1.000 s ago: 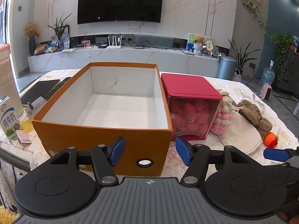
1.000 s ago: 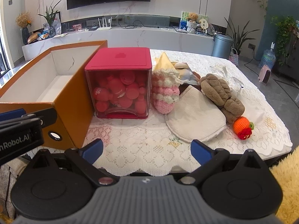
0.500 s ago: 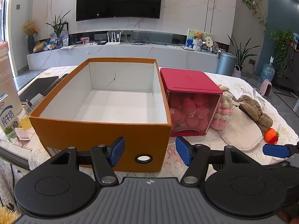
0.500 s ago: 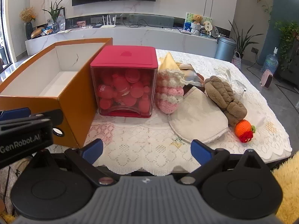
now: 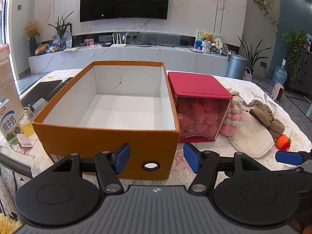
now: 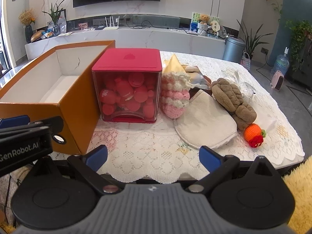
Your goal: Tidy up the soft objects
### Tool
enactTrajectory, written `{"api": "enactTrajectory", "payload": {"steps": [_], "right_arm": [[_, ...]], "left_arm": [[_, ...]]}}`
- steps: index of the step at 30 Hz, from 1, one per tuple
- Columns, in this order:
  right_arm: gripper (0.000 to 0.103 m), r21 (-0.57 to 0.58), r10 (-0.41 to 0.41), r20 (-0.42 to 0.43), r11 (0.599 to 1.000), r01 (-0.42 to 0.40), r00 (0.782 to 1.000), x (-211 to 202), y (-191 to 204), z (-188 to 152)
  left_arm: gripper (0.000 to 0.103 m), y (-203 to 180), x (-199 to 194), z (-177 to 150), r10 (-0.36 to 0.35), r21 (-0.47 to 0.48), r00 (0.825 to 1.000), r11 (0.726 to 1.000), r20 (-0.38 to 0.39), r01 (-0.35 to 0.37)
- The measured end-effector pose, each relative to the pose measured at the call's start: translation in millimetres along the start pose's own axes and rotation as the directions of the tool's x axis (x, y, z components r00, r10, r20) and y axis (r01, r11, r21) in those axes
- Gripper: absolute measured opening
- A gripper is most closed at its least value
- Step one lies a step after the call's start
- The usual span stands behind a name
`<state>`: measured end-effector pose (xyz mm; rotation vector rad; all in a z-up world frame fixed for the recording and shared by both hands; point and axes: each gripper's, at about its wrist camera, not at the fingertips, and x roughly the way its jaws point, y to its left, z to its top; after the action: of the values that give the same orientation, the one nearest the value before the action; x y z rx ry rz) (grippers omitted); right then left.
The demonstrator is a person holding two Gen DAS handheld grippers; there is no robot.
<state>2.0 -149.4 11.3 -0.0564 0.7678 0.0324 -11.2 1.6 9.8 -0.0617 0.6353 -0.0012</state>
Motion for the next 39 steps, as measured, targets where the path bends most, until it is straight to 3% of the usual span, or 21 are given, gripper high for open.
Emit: {"api": "enactTrajectory", "payload": {"steps": [6,11,15,20,23,25,27,30,35,39], "right_arm": [[0.098,0.045,-0.029,0.027,0.999,0.028,0.999,-7.2,-10.9,6.9],[0.097,0.211,-0.024,0.129,0.977,-0.004,0.991,-37.1,-57.6,30.4],[0.098,0.213,-0.113,0.154,0.974,0.079,0.982,-47.8,-98.5,61.4],[0.098,0.346,-0.162,0.002,0.926,0.152,0.987,-31.2,-169.9,104.1],[0.091,0.361,-0.138,-0.062,0.92,0.151,0.989,-6.4,-199.1,124.5],[0.087,0.364,-0.171,-0.104,0.91,0.198,0.98,10.5,-211.0,129.7],[0.083,0.412,-0.216,-0.079,0.882,0.229,0.973,14.7,-219.7,123.9],[0.083,0.472,-0.216,-0.066,0.853,0.221,0.974,19.7,-226.0,101.0],[0.083,0.395,-0.223,-0.111,0.884,0.249,0.969,33.6,-229.0,85.8],[0.083,0.49,-0.145,-0.067,0.857,0.159,0.987,32.5,-254.2,71.4]], "left_arm": [[0.074,-1.2,-9.0,8.5,0.003,-0.002,1.0,1.0,0.023,-0.003],[0.076,-10.9,-16.6,29.0,-0.036,0.014,0.997,0.999,0.067,0.035],[0.076,-27.5,-11.8,44.2,-0.064,0.032,0.995,0.998,0.077,0.062],[0.08,-64.6,7.6,57.7,-0.172,0.136,0.985,0.976,0.022,0.167],[0.081,-88.9,24.5,62.7,-0.225,0.135,0.974,0.965,-0.016,0.225],[0.081,-105.5,35.4,60.6,-0.232,0.13,0.973,0.964,-0.02,0.233],[0.082,-123.3,44.4,53.7,-0.226,0.137,0.974,0.965,-0.016,0.226],[0.084,-152.8,61.0,42.7,-0.188,0.201,0.982,0.963,0.013,0.182],[0.084,-184.7,93.5,23.9,-0.085,0.248,0.996,0.965,0.011,0.08],[0.084,-198.1,118.5,18.6,0.01,0.241,1.0,0.97,0.015,-0.014]]}}
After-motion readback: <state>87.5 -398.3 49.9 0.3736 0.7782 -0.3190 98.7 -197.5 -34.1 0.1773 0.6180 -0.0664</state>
